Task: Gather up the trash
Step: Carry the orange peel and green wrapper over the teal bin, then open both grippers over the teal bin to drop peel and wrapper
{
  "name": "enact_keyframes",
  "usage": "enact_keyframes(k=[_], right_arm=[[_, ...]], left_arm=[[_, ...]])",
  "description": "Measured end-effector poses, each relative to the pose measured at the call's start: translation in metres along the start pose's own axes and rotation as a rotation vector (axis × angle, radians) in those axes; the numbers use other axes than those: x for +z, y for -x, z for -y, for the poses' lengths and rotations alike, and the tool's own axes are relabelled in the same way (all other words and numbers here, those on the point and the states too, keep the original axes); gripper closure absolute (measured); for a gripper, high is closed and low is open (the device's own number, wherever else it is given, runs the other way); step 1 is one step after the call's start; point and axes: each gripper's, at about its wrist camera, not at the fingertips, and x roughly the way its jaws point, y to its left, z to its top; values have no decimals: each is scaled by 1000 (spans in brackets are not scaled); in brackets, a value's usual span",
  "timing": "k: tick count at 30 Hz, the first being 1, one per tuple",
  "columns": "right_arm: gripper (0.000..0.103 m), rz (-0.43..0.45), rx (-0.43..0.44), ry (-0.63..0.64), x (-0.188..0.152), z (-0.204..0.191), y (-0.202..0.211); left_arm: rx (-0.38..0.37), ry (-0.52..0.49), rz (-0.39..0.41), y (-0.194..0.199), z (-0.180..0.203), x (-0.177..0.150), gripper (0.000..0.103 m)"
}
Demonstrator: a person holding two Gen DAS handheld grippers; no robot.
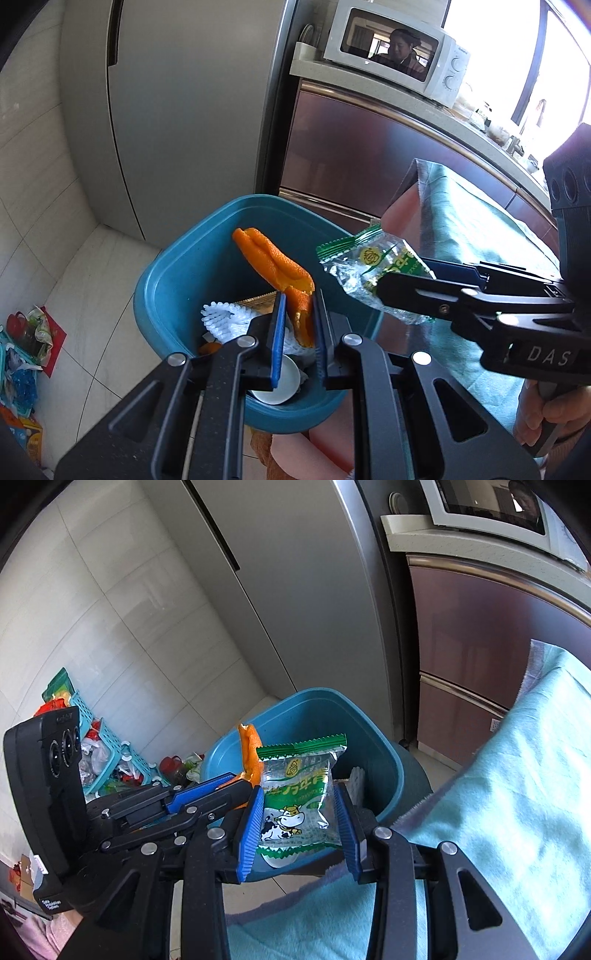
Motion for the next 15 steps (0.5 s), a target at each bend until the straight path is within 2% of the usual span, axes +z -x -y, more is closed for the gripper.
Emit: enact_keyframes(k=[15], right_arm=[[62,-42,-12,-13,3,-5,-20]], left_arm=[[15,18,-25,-17,-7,0,88]])
